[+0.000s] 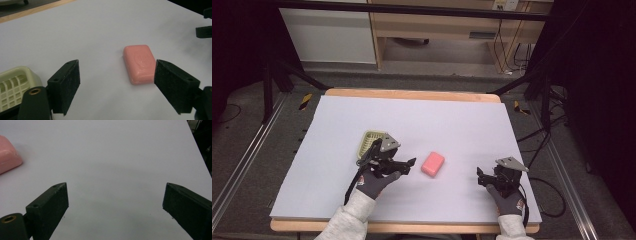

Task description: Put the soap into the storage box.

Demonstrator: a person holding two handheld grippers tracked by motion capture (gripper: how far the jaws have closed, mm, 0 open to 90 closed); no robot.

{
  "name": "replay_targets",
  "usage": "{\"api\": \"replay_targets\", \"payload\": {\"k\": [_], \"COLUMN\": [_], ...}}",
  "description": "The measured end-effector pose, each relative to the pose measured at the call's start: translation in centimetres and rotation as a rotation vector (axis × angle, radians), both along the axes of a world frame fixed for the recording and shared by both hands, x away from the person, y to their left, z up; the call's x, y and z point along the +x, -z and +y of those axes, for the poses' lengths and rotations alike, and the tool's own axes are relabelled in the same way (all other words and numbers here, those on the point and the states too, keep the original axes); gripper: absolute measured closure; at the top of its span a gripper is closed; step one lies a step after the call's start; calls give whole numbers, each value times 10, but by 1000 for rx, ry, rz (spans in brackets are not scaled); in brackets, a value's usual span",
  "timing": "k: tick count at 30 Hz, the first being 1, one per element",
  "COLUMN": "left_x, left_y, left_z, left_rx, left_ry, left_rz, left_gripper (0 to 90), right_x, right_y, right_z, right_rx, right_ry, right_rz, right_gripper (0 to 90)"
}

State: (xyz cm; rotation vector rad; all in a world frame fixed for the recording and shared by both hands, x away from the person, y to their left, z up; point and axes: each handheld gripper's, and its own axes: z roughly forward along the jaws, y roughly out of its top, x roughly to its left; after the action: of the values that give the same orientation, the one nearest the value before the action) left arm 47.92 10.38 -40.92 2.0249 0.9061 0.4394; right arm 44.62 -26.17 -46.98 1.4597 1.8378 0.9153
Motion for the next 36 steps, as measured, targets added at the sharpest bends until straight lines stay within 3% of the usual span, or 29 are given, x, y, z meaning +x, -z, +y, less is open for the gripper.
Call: {"api": "replay_targets", "payload": {"k": [36], "left_x": [16], "left_y": [21], "left_z": [-52], "left_rx": [48], "left_ry": [42], "left_rz": [45], "left_gripper": [201], "right_x": [0], "right_y": [1], "right_z": [1], "right_rx": [-3], "right_ry": [-6], "right_rz": [8], "right_gripper": [64]}}
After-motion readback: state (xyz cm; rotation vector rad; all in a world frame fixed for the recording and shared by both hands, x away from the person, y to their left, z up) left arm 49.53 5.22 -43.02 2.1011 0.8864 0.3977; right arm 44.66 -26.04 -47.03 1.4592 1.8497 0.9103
